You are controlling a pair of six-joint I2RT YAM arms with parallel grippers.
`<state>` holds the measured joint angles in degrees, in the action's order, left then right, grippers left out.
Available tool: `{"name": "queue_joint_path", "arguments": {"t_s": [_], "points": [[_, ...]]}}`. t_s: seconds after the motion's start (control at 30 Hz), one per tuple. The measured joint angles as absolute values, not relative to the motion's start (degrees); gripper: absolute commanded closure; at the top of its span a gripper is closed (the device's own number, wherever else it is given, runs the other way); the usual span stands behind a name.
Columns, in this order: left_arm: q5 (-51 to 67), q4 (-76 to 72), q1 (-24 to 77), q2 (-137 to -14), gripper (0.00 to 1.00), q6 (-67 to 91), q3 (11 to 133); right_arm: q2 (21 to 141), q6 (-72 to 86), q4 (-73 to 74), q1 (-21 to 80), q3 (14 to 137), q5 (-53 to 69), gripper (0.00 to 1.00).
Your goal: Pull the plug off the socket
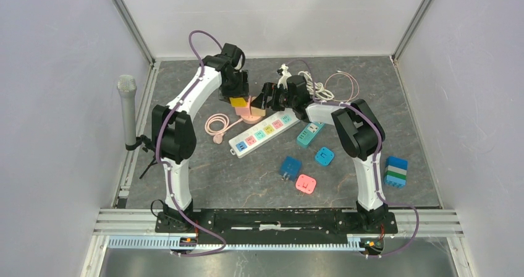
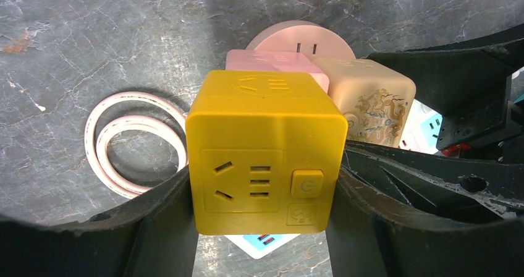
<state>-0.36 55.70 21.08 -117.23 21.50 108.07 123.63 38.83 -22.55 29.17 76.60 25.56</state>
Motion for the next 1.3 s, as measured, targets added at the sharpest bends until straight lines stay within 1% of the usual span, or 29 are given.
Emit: {"name": "queue_joint_path", "arguments": {"t_s": [0.2, 0.53, 0.8, 1.3], "points": [[-0.3, 55.6, 21.1, -117.1, 0.7, 21.5, 107.8, 123.8, 39.3, -21.8, 29.2, 77.0, 25.5, 0.02], [-1.0, 55.1, 20.7, -117.0, 0.71, 21.5, 107.4, 125.4, 40.2, -15.1, 29.2, 82.2, 25.4, 0.02], [-1.1, 55.0, 20.7, -116.9, 0.71, 21.5, 107.4, 125.2, 40.5, -13.0, 29.3, 82.7, 24.1, 0.02], [-1.5, 54.7, 20.8, -116.7, 0.71, 21.5, 107.0, 122.4, 32.8, -10.2, 31.4, 82.7, 17.1, 0.02]]}}
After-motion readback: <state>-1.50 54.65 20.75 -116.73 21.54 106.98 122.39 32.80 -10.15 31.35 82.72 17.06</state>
